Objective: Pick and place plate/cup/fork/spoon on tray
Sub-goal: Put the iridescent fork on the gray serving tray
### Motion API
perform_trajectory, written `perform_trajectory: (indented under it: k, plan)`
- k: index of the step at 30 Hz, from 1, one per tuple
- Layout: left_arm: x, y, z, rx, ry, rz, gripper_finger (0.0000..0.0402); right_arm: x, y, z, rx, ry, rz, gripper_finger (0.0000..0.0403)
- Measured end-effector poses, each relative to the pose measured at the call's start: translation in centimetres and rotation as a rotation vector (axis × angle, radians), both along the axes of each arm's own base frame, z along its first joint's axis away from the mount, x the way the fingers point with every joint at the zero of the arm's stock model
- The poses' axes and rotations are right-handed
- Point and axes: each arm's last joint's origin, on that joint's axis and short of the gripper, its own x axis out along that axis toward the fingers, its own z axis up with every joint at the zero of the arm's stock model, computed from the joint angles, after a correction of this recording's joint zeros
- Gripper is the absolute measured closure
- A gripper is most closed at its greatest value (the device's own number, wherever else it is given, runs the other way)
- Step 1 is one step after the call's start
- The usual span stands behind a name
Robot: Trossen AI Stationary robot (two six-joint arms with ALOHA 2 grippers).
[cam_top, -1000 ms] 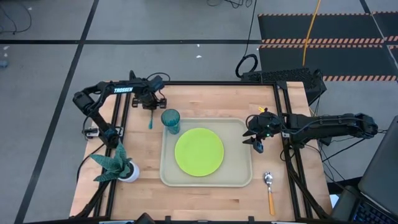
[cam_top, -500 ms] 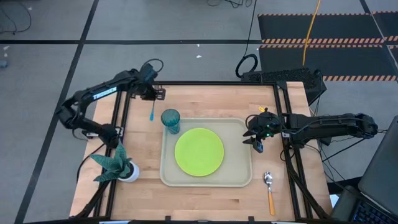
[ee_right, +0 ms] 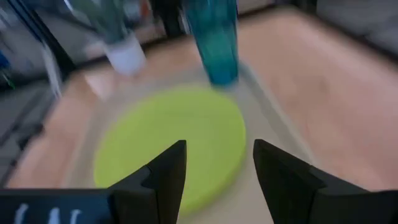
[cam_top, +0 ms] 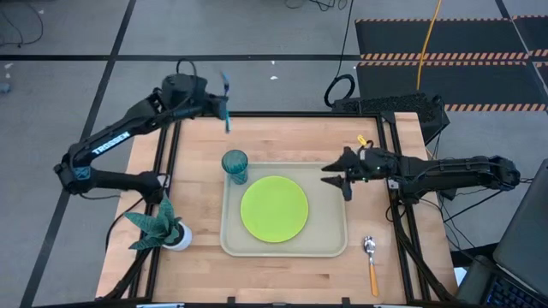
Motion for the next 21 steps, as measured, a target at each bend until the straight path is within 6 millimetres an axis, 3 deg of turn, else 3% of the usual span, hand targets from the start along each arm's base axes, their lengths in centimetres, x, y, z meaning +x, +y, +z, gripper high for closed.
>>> perform_trajectory:
  k: [4,9,14,21]
  plan:
    - [1.4,-1.4,1.9,0.139,-0.136,-0.096,0.0392,0.5,-0.1,1.9,-0.052,-0.205,0.006,0.0222]
    - [3.7,-3.2,2.3,0.225,-0.194,-0.217,0.0392,0.9,0.0,3.5,-0.144,-0.379,0.018,0.0222]
    - [7.0,-4.9,1.1,0.246,-0.183,-0.351,0.0390,1.7,-0.1,3.3,-0.157,-0.399,0.028,0.0222]
    - [12.5,-7.1,-2.2,0.216,-0.181,-0.488,0.0392,3.1,0.0,1.5,-0.119,-0.303,0.041,0.0222]
